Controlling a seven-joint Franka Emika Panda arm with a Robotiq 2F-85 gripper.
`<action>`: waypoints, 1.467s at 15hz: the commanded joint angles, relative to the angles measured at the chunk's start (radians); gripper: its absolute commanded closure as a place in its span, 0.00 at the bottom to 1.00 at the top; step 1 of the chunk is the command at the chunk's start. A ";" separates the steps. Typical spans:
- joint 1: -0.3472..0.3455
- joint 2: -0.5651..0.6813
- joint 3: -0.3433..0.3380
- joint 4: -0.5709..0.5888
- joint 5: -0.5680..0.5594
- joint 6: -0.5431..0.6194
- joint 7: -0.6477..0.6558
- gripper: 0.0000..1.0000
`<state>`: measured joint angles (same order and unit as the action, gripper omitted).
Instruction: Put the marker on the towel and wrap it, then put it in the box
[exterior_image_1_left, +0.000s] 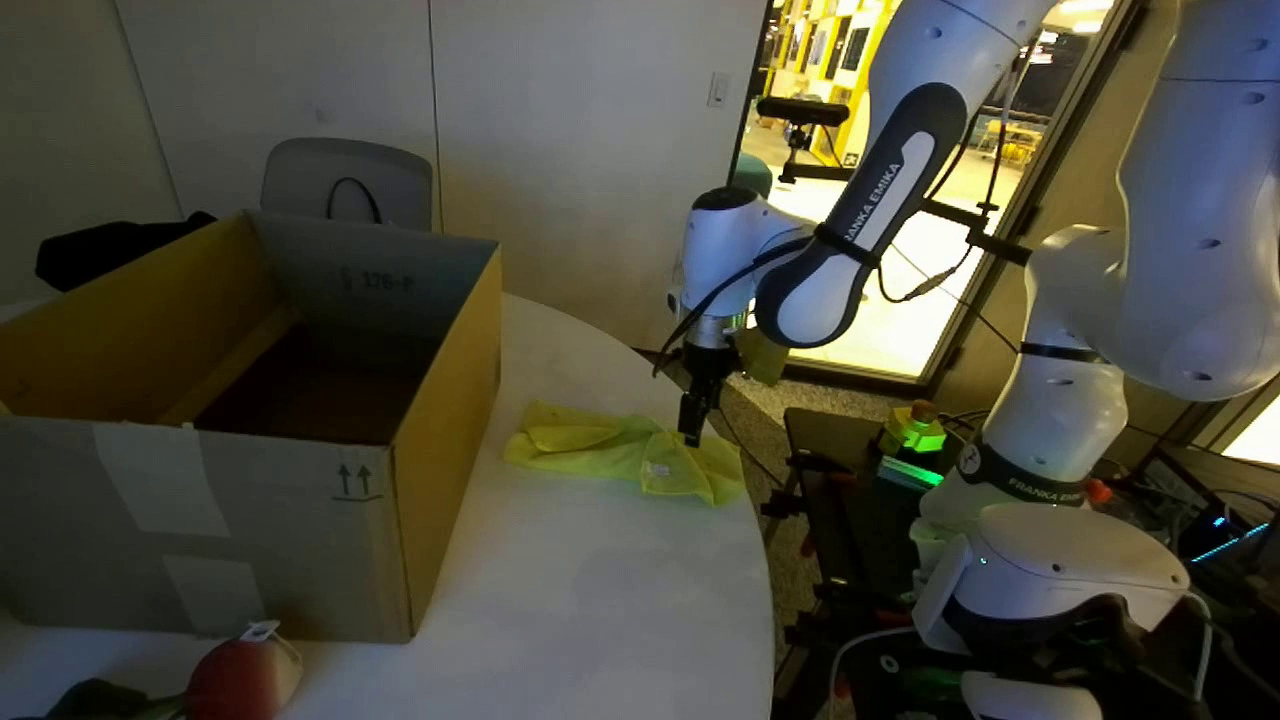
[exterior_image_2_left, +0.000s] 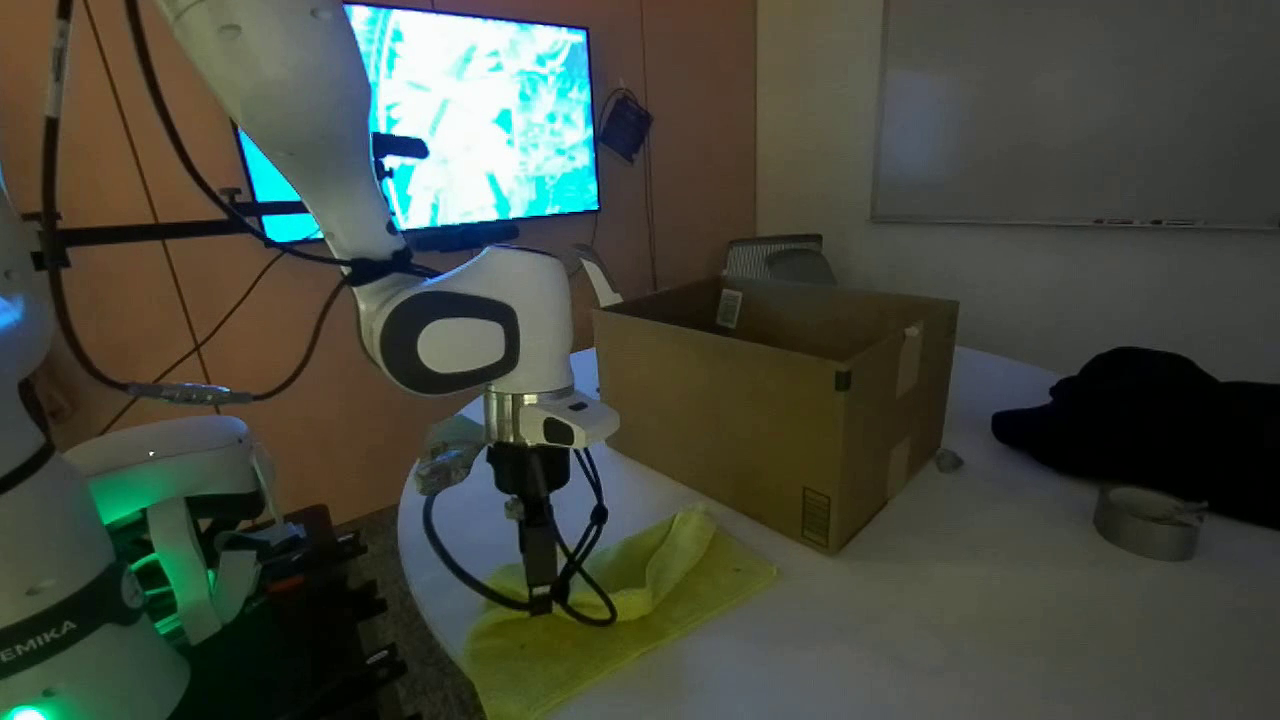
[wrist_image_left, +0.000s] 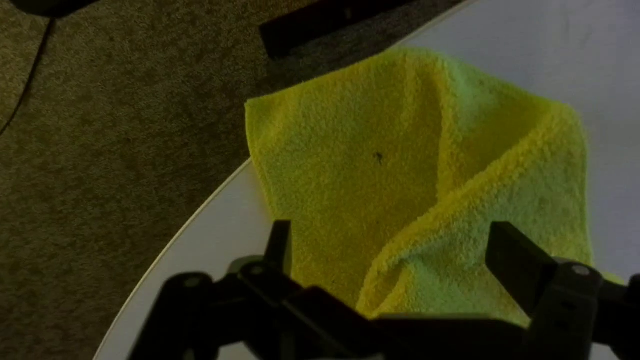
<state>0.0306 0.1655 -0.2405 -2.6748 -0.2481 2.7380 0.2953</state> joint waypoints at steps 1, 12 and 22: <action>-0.056 -0.050 0.053 -0.075 0.024 0.011 -0.171 0.00; 0.050 0.080 0.023 -0.043 -0.266 0.062 0.022 0.00; 0.107 0.228 -0.038 0.004 -0.349 0.174 0.208 0.00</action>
<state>0.1279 0.3341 -0.2541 -2.6936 -0.5703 2.8417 0.4637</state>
